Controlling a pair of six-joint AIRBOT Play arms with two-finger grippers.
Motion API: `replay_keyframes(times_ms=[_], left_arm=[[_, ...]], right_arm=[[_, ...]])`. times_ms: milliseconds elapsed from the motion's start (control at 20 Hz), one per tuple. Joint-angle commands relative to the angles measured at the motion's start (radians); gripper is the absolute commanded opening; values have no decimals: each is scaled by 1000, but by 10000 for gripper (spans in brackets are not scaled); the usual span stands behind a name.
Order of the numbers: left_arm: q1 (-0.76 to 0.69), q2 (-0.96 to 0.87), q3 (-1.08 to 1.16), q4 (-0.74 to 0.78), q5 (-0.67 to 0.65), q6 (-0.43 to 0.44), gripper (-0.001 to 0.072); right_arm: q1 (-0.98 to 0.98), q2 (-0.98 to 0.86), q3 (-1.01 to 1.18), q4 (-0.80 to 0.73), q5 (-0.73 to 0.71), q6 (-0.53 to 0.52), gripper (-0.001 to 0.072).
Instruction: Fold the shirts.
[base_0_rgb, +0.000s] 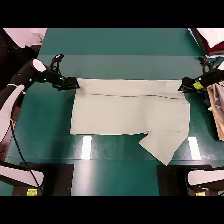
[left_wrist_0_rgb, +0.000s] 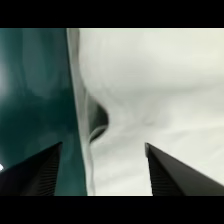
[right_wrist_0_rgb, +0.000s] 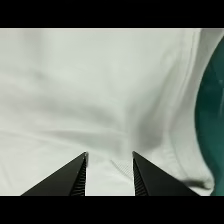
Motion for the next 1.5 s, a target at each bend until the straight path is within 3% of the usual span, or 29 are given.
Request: replay_keyframes(times_ms=[0,150,400,550,750,1250,1300,1350,1400,1450], left_arm=[[44,50,19,47,-198,-13,600],[89,187,-107,51,-336,25,600],[89,476,-581,19,-222,22,601],[89,521,-729,-66,-206,48,601],[89,521,-806,-170,-115,55,601],[88,521,-826,-315,-77,74,588],[88,521,-826,-326,-69,76,302],[88,521,-825,-335,-68,85,77],[88,521,-824,-344,-71,100,29],[88,521,-822,-346,-80,102,29]], right_arm=[[-30,64,-8,48,135,-57,334],[-86,204,-120,123,158,-102,333],[-160,386,-308,235,101,-163,300],[-161,439,-359,247,95,-171,300],[-144,476,-383,250,96,-178,300],[-142,476,-383,244,96,-178,300],[-142,476,-383,241,96,-177,300],[-142,476,-383,238,98,-177,300],[-145,476,-383,237,105,-177,300],[-153,476,-385,237,115,-177,301]])
